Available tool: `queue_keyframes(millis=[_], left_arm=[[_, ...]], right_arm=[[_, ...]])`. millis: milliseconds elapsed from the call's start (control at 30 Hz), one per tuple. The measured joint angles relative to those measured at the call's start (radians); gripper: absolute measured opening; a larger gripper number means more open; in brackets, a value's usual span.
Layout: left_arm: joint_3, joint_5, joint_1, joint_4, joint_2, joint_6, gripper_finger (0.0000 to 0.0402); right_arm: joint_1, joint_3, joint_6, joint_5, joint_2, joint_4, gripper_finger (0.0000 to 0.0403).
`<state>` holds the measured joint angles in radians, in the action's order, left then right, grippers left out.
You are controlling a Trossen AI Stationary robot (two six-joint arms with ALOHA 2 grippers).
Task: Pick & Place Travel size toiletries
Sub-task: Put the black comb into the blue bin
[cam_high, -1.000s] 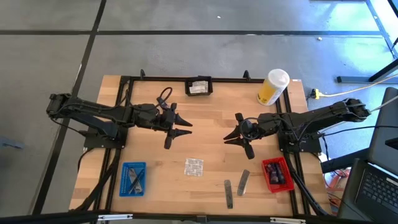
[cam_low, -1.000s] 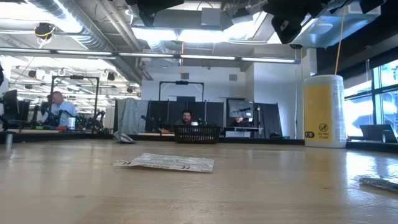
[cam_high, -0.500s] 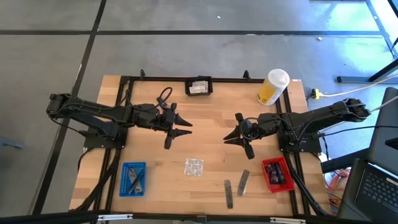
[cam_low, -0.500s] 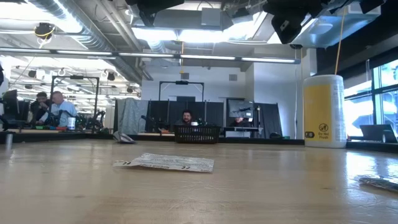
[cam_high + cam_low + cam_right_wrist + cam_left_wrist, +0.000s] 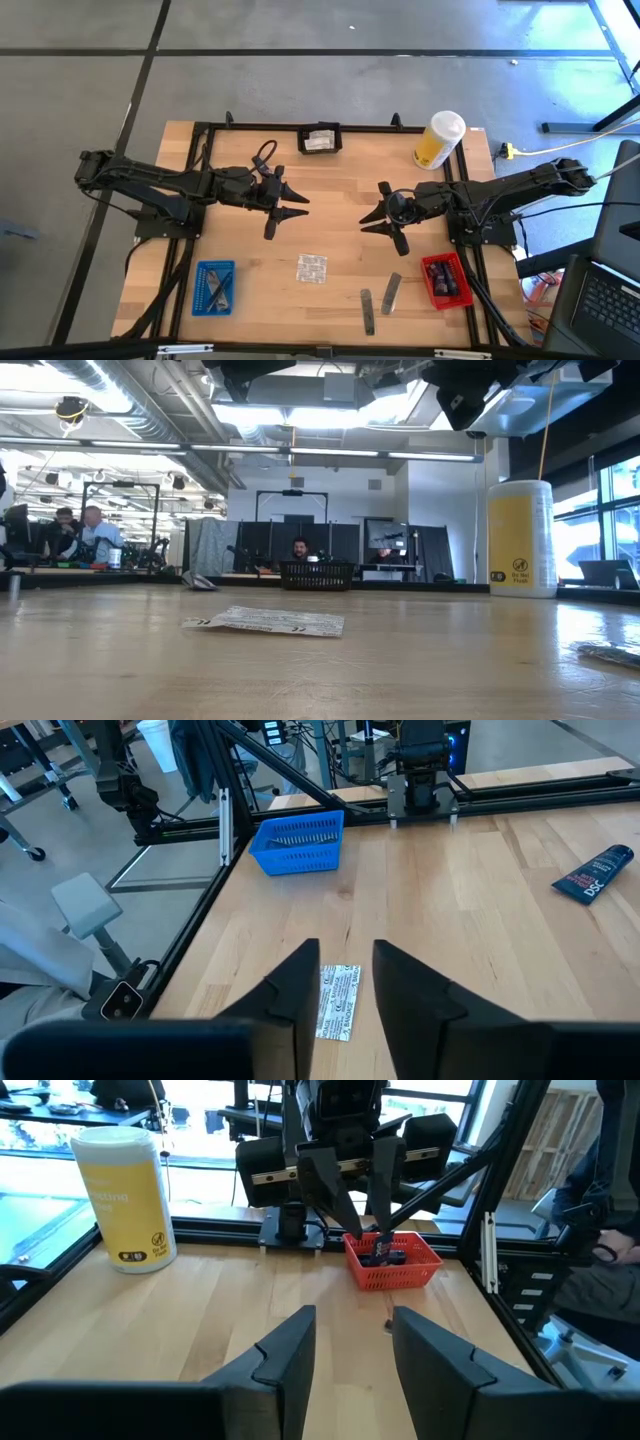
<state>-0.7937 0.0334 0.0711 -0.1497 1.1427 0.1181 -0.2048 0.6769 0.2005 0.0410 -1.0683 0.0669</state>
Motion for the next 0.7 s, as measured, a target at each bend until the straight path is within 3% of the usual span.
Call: queue_keyframes(millis=[333, 700], left_arm=[[0.0, 0.0, 0.0, 0.0, 0.0, 0.0, 0.0129], [0.0, 0.0, 0.0, -0.005, 0.0, 0.0, 0.0129]], right_arm=[[0.0, 0.0, 0.0, -0.03, 0.0, 0.027, 0.0118], [-0.003, 0.0, 0.147, -0.03, -0.078, -0.044, 0.0116]])
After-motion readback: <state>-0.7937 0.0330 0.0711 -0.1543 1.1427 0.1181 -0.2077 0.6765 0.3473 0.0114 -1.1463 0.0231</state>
